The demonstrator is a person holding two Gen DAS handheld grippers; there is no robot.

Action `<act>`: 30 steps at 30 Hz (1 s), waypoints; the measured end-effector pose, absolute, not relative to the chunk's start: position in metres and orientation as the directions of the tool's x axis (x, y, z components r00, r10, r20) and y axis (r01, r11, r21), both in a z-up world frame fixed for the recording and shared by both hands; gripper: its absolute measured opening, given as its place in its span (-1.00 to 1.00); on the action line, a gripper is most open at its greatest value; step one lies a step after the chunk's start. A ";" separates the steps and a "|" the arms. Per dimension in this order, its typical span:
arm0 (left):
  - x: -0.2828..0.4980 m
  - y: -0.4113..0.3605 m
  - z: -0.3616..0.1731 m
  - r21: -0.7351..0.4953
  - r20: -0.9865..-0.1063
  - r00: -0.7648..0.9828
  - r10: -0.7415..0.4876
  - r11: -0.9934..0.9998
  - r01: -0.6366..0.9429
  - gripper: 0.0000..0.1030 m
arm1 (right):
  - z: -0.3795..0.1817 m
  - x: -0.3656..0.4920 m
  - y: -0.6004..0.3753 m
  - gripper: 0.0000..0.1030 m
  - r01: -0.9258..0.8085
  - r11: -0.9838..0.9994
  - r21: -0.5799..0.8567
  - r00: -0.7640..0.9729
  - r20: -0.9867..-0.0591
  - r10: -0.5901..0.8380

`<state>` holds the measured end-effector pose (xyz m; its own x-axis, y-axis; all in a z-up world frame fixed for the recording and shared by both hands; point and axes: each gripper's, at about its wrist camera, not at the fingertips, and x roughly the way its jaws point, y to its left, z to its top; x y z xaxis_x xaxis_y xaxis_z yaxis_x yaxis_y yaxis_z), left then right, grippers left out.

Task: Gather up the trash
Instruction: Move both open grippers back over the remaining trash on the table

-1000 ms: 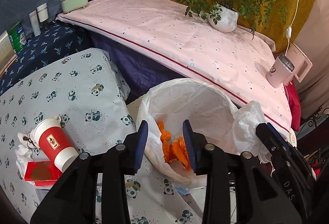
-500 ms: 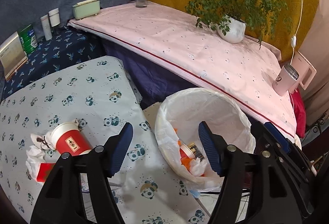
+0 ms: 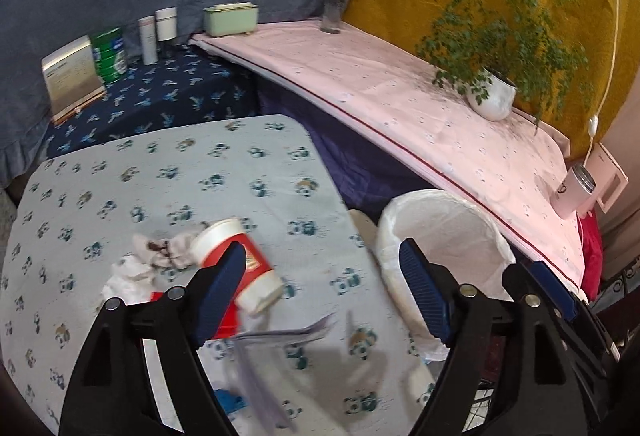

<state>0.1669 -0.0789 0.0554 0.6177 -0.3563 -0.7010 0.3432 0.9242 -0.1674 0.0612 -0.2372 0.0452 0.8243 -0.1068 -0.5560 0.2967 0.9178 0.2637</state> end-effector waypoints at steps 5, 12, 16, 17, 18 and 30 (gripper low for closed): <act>0.166 -0.030 0.051 -0.168 -0.706 0.640 -0.304 0.949 0.265 0.46 | 0.045 0.063 -0.194 -0.06 0.221 0.941 0.257 0.822 -0.568 -0.038; 0.160 0.037 0.030 -0.162 -0.736 0.639 -0.223 0.975 0.153 0.46 | 0.035 0.067 -0.139 -0.06 0.130 0.961 0.243 0.799 -0.599 0.043; 0.155 0.067 0.017 -0.156 -0.758 0.625 -0.186 0.982 0.103 0.45 | 0.026 0.070 -0.113 -0.06 0.094 0.967 0.237 0.779 -0.623 0.077; 0.154 0.073 0.013 -0.157 -0.764 0.619 -0.181 0.983 0.094 0.46 | 0.024 0.071 -0.108 -0.06 0.087 0.968 0.235 0.773 -0.629 0.083; 0.153 0.079 0.010 -0.158 -0.768 0.615 -0.177 0.984 0.086 0.46 | 0.020 0.073 -0.104 -0.06 0.083 0.969 0.233 0.766 -0.637 0.088; 0.133 0.098 -0.027 -0.121 -0.821 0.552 -0.144 0.990 0.079 0.46 | -0.021 0.086 -0.082 -0.06 0.095 0.976 0.196 0.696 -0.714 0.076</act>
